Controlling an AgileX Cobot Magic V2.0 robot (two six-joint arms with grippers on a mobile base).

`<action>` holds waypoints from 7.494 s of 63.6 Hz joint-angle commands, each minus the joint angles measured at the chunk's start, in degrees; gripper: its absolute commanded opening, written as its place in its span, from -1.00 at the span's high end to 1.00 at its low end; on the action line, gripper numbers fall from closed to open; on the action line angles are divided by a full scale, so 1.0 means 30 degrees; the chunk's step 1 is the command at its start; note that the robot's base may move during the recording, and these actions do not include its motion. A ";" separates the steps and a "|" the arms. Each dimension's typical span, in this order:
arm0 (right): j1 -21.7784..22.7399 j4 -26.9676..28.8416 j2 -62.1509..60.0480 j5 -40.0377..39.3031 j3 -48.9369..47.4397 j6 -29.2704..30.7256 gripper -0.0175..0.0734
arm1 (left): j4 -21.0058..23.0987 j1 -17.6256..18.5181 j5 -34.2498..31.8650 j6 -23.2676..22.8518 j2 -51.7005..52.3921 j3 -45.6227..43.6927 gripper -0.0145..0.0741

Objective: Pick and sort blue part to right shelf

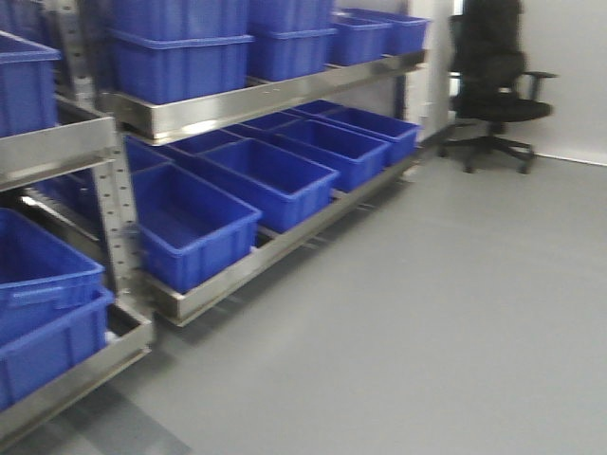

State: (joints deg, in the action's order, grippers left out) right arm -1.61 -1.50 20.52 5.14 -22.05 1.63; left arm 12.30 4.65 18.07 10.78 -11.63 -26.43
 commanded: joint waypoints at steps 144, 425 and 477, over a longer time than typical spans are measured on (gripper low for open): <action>0.0130 -0.0176 0.0113 -0.1714 -0.0604 0.0096 -0.26 | 0.0185 -0.0014 -0.1777 -0.0193 -0.0273 -0.0560 -0.25; 0.0372 0.2116 0.5626 -0.4925 -0.0746 -0.0123 0.50 | 0.2211 0.0511 -0.6822 0.0660 -0.9461 -0.1263 0.39; 0.0372 0.2116 -0.0076 -0.4089 0.2352 -0.0123 0.50 | 0.2211 -0.2798 -0.6290 0.0660 -0.0078 0.4000 0.39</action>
State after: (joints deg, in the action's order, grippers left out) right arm -0.87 4.70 20.16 -2.44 -13.34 1.18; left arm 18.30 -3.62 3.45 12.81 -11.46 -12.68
